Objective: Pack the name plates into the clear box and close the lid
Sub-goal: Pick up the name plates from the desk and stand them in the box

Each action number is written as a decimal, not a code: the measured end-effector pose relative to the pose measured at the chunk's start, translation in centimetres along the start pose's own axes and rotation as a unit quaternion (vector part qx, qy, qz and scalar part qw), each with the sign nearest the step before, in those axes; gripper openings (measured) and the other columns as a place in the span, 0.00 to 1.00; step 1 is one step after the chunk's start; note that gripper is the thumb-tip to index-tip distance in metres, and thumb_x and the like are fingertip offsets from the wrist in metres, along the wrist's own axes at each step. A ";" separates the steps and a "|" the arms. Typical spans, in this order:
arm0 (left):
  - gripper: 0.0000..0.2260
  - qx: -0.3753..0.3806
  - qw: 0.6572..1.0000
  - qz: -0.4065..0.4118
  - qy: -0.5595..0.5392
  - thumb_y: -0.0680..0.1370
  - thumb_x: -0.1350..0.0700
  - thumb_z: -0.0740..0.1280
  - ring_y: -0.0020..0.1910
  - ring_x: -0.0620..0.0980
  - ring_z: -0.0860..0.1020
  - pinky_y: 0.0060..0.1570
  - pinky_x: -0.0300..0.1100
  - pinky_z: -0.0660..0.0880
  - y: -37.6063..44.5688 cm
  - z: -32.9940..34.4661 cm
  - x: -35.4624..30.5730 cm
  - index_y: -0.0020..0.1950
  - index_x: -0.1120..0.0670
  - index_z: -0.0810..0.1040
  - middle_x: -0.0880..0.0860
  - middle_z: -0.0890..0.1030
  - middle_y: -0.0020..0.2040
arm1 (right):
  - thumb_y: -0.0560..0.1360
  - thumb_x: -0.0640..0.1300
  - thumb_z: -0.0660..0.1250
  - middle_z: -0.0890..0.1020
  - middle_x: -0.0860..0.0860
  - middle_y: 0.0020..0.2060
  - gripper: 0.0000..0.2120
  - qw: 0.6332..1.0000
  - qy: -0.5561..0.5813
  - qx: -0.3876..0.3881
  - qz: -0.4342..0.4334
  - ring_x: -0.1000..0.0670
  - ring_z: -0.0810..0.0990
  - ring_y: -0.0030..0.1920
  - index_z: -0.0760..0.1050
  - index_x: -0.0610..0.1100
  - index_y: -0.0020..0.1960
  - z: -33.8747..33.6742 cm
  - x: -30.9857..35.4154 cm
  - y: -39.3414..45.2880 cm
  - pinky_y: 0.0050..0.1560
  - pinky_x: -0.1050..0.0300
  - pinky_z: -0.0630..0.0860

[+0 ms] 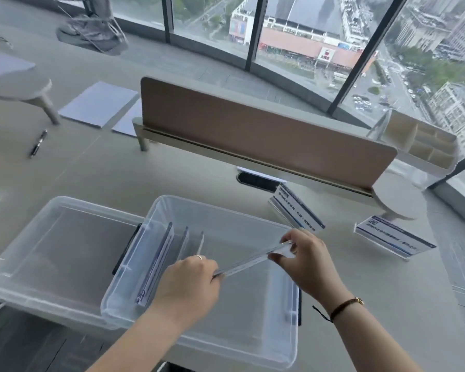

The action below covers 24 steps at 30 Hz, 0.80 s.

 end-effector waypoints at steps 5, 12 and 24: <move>0.14 0.108 0.992 -0.051 -0.030 0.78 0.51 0.60 0.35 0.54 0.70 0.34 0.44 0.64 -2.0 3.7 1.7 0.33 0.53 0.66 0.49 0.69 0.32 | 0.67 0.47 0.78 0.75 0.54 0.41 0.14 0.993 -0.013 0.116 0.000 0.50 0.76 0.44 0.78 0.46 0.48 4.4 1.0 1.8 0.43 0.56 0.70; 0.15 0.194 0.976 -0.096 0.004 0.78 0.55 0.60 0.33 0.54 0.72 0.27 0.41 0.63 -2.1 7.6 1.9 0.31 0.53 0.63 0.50 0.68 0.29 | 0.69 0.46 0.76 0.79 0.51 0.49 0.13 0.975 -0.047 0.213 -0.031 0.47 0.77 0.51 0.77 0.47 0.50 10.5 0.5 3.9 0.48 0.56 0.72; 0.08 0.223 0.961 -0.166 0.001 0.78 0.57 0.61 0.45 0.59 0.81 0.40 0.46 0.75 -1.2 10.0 2.5 0.39 0.55 0.73 0.56 0.81 0.41 | 0.67 0.38 0.72 0.78 0.51 0.47 0.12 0.962 -0.019 0.263 -0.066 0.46 0.78 0.50 0.79 0.47 0.50 16.3 1.1 6.6 0.45 0.57 0.71</move>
Point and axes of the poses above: each hand's wrist, its own y-axis towards the middle knuckle, its own z-axis out of the palm, x = y × z, the point moved 4 cm from there along y, towards the middle knuckle
